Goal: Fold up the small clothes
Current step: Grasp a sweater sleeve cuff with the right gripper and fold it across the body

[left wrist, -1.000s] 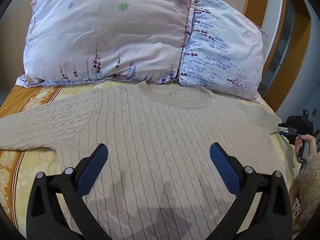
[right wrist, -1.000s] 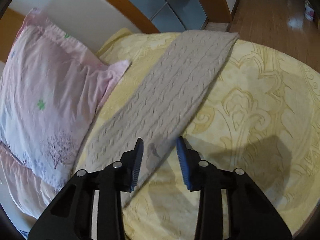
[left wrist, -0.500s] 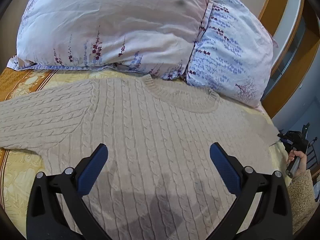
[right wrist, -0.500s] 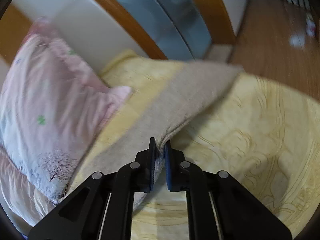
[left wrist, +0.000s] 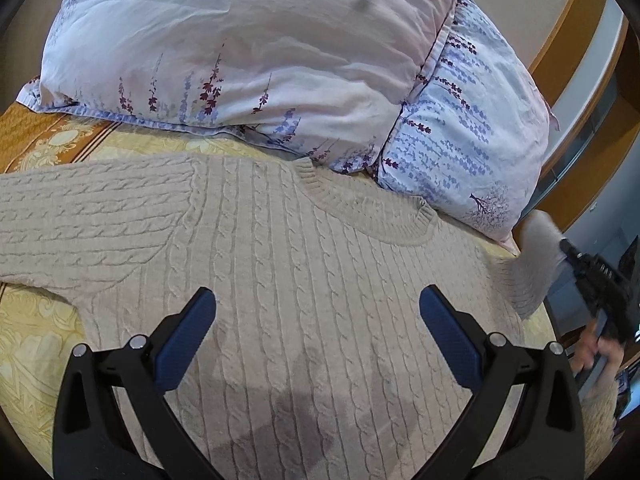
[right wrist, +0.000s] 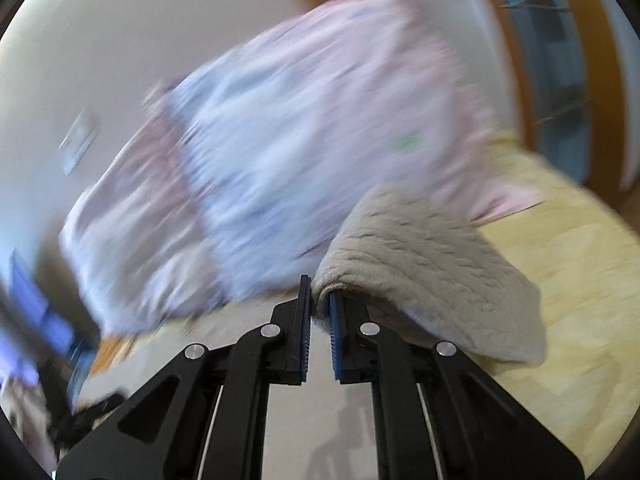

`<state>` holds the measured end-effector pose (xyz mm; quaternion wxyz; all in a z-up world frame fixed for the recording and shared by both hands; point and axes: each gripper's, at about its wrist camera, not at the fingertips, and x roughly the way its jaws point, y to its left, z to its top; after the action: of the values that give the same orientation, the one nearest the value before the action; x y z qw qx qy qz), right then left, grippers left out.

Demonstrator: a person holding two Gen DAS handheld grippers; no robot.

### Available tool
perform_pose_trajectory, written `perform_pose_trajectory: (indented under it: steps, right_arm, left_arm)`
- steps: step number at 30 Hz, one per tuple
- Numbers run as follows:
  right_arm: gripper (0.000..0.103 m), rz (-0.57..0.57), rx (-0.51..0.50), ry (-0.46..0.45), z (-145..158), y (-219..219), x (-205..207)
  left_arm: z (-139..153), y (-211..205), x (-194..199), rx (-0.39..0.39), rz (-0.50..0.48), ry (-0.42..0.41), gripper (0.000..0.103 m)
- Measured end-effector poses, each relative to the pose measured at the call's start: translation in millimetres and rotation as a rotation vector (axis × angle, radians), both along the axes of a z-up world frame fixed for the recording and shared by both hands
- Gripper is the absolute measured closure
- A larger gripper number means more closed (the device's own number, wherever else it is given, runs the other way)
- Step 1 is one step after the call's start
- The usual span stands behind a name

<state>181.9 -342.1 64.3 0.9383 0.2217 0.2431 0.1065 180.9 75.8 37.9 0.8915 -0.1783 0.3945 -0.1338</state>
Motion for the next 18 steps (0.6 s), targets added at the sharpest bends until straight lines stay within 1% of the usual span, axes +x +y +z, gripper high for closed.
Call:
perform_pose_trajectory:
  steps: [1, 3, 4, 7, 8, 9, 10, 12, 13, 15, 16, 18]
  right_arm:
    - [0.094, 0.069, -0.009, 0.029, -9.8, 24.6, 1.8]
    - [0.094, 0.152, -0.027, 0.084, -29.3, 56.1, 6.7]
    - [0.094, 0.197, -0.042, 0.130, -45.1, 76.1, 9.2]
    - [0.094, 0.235, -0.061, 0.204, -69.7, 98.8, 13.7]
    - [0.092, 0.241, -0.032, 0.229, -75.4, 99.1, 15.5]
    - [0.091, 0.235, 0.015, 0.249, -78.0, 94.7, 16.4]
    - [0.089, 0.233, 0.074, 0.258, -79.2, 88.1, 16.2]
    - [0.076, 0.212, 0.153, 0.268, -79.1, 73.8, 14.7]
    - [0.069, 0.193, 0.178, 0.270, -80.2, 65.1, 12.6]
    - [0.068, 0.130, 0.242, 0.288, -82.4, 47.0, 13.9]
    - [0.068, 0.097, 0.291, 0.306, -85.3, 36.6, 14.0]
    - [0.068, 0.032, 0.333, 0.324, -87.4, 23.9, 16.0]
  left_arm:
    - [-0.8, 0.3, 0.2, -0.006, 0.000, 0.004, 0.002]
    - [-4.1, 1.8, 1.4, -0.037, -0.008, 0.023, 0.002]
    - [-5.1, 1.8, 1.6, -0.043, -0.010, 0.028, 0.002]
    - [-7.5, 2.0, 1.6, -0.065, -0.018, 0.037, 0.002]
    - [-7.8, 2.2, 1.3, -0.072, -0.023, 0.038, 0.002]
    - [-8.0, 2.5, 1.0, -0.078, -0.027, 0.039, 0.002]
    - [-8.1, 2.8, 1.0, -0.086, -0.030, 0.042, 0.002]
    - [-8.3, 4.0, 1.9, -0.108, -0.038, 0.047, 0.002]
    - [-8.5, 4.4, 2.7, -0.118, -0.040, 0.051, 0.002]
    - [-8.9, 4.7, 4.4, -0.134, -0.047, 0.056, 0.004]
    - [-9.5, 4.6, 5.4, -0.143, -0.050, 0.060, 0.004]
    - [-11.4, 5.8, 7.1, -0.160, -0.051, 0.070, 0.005]
